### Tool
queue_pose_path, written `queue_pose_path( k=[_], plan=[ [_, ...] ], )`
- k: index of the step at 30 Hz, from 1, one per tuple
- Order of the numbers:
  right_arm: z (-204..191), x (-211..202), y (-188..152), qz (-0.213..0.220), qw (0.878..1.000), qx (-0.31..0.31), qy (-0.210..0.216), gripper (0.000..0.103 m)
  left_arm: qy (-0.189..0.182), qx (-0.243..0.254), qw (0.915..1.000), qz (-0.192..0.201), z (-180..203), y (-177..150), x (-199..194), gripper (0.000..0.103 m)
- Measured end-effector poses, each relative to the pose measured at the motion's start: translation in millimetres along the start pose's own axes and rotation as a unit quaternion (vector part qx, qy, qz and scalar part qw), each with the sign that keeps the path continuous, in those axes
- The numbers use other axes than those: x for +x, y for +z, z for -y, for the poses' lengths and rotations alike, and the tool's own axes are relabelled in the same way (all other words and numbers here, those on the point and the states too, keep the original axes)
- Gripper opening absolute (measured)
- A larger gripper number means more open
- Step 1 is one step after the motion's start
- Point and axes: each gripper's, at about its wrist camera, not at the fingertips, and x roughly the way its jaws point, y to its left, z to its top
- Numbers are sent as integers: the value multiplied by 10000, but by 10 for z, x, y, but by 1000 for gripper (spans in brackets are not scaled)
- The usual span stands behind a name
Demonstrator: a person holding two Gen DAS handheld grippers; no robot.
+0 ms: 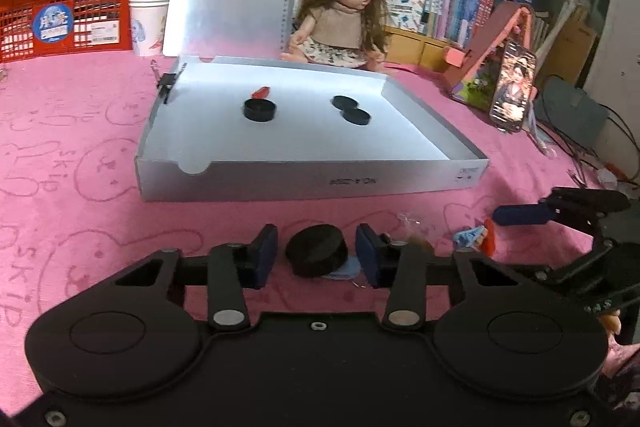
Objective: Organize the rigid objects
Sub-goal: 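Grasp a red marker with the right tool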
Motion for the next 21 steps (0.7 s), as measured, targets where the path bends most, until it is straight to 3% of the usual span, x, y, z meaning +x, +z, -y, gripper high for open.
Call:
queue_pose_path(
  k=[6, 21],
  plan=[
    [-68, -59, -7, 65, 9999, -135, 83, 47, 113, 137, 9998, 24, 91, -7, -10, 31],
    [-177, -226, 75, 363, 9987, 120, -325, 47, 394, 359, 9984, 208, 93, 34, -259, 31]
  ],
)
